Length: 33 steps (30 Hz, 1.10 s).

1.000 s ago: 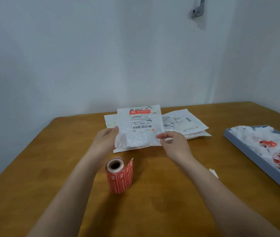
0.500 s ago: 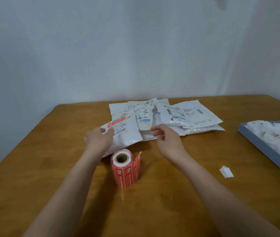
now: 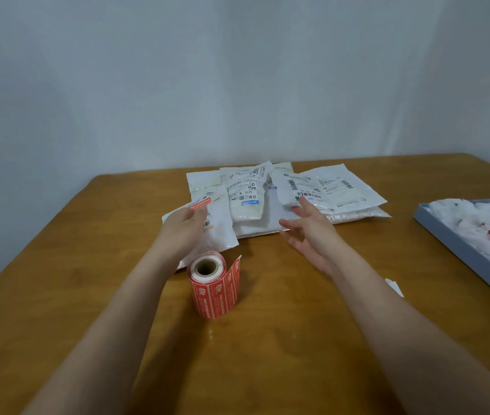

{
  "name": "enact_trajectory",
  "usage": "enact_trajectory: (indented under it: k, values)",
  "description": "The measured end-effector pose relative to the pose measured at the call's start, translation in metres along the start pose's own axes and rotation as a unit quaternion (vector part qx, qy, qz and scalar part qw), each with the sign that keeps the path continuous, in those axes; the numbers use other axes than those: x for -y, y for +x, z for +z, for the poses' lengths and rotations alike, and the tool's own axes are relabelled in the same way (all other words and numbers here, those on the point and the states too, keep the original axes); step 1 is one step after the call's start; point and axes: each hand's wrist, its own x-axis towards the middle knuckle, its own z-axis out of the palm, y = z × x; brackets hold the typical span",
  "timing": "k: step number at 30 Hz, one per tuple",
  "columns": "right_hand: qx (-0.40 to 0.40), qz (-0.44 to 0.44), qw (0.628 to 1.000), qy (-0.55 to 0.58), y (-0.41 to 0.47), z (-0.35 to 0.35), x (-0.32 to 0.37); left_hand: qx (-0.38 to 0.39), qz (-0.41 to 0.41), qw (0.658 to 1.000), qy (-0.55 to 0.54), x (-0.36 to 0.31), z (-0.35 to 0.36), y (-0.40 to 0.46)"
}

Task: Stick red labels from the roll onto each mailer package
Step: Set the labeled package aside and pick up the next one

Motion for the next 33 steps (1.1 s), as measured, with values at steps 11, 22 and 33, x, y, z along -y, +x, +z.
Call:
enact_trajectory:
  k: [11,22,33]
  values:
    - [0.013,-0.007,0.998,-0.065,-0.028,-0.016,0.004,-0.020,0.093,0.995,0.028,-0.047,0.022,-0.036]
    - [-0.079,-0.053,0.985,-0.143,-0.006,-0.052,0.023,0.068,0.016,0.995,-0.077,-0.080,0.103,-0.016]
    - [0.009,0.004,0.994,-0.108,0.007,-0.073,0.023,0.090,-0.048,0.979,-0.179,-0.075,0.144,0.012]
